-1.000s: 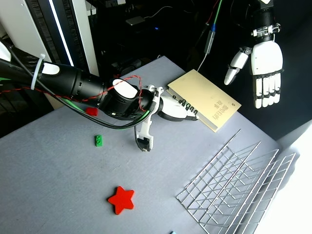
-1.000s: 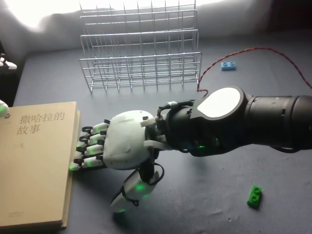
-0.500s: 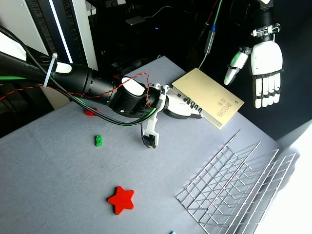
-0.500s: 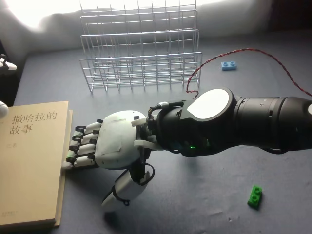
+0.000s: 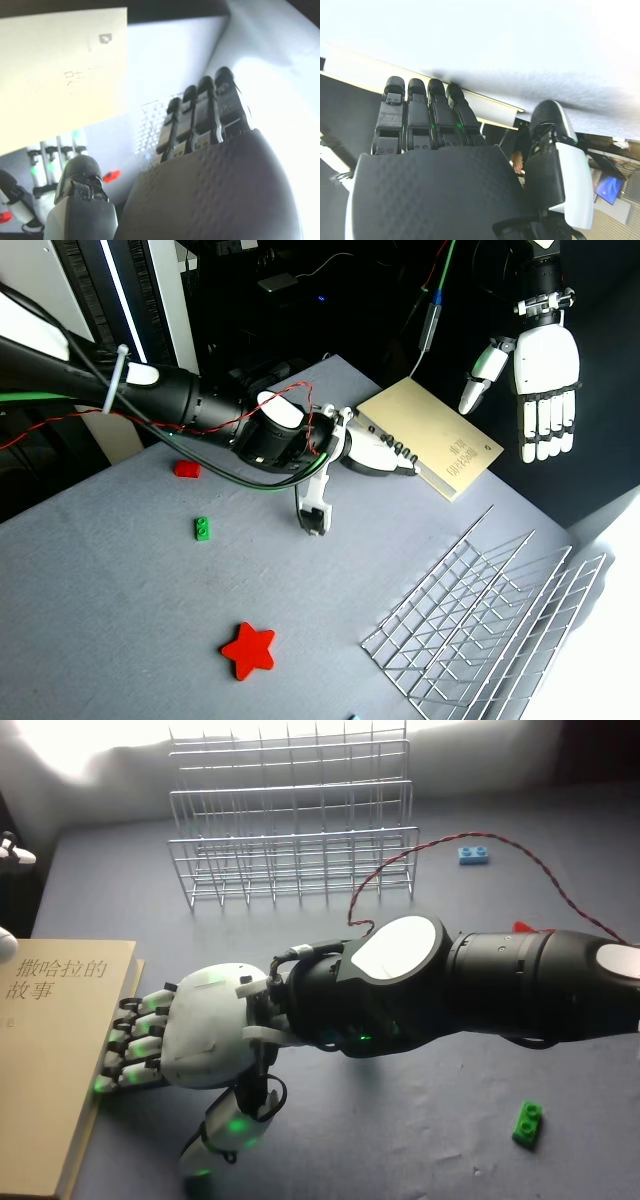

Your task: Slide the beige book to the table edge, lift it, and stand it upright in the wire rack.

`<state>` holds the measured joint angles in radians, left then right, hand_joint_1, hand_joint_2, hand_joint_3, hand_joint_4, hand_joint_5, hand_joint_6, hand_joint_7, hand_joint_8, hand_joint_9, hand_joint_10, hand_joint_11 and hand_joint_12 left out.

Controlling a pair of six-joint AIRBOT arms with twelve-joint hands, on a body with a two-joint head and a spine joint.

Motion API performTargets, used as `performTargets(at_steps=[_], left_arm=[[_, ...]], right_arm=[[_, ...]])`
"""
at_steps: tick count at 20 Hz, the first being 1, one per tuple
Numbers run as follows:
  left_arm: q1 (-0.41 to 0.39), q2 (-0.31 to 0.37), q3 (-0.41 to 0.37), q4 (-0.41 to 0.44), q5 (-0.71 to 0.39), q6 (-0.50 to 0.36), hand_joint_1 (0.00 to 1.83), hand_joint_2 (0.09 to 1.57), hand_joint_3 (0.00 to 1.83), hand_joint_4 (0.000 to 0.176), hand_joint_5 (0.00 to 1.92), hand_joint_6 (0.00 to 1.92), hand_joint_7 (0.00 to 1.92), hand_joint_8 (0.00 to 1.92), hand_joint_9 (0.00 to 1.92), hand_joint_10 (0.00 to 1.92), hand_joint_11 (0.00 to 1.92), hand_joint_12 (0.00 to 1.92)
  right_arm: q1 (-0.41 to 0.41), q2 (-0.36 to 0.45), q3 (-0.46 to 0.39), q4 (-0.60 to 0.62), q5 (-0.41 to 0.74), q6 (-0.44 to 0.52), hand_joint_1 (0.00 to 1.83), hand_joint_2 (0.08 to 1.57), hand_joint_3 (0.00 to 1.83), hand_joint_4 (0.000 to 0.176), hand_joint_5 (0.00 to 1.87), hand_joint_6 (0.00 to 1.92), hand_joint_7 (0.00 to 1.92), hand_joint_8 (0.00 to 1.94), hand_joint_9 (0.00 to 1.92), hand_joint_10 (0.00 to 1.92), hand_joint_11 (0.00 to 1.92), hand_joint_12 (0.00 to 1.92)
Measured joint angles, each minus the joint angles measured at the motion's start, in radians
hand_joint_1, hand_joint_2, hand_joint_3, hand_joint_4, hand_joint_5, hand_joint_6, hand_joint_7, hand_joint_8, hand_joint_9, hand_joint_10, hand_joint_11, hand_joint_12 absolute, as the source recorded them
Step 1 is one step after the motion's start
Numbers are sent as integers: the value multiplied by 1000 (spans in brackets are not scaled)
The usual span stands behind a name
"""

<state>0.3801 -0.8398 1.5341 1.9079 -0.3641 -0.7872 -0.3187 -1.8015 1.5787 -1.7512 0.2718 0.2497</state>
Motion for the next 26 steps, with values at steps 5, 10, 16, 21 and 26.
performTargets(at_steps=[5,10,16,21,26], left_arm=[[0,0,0,3,0,0,0,1124,5,0,0,0,0,0,0,0,0,0],[-2,0,-4,3,-1,0,0,1116,1,0,0,0,0,0,0,0,0,0],[-3,4,-19,9,-1,0,0,1110,0,0,0,0,0,0,0,0,0,0],[-6,13,-38,12,3,0,0,1113,0,0,0,0,0,0,0,0,0,0],[-24,21,-60,12,0,0,0,1094,0,0,0,0,0,0,0,0,0,0]], right_arm=[[0,-3,16,0,11,-1,0,1161,0,0,0,0,0,0,0,0,0,0],[-9,8,16,10,14,-5,0,1160,0,0,0,0,0,0,0,0,0,0],[-21,32,19,26,32,-15,0,1173,4,0,0,0,0,0,0,0,0,0],[-34,82,18,35,69,-3,0,1164,0,0,0,0,0,0,0,0,0,0],[-65,260,-111,29,82,16,0,1158,0,0,0,0,0,0,0,0,0,0]])
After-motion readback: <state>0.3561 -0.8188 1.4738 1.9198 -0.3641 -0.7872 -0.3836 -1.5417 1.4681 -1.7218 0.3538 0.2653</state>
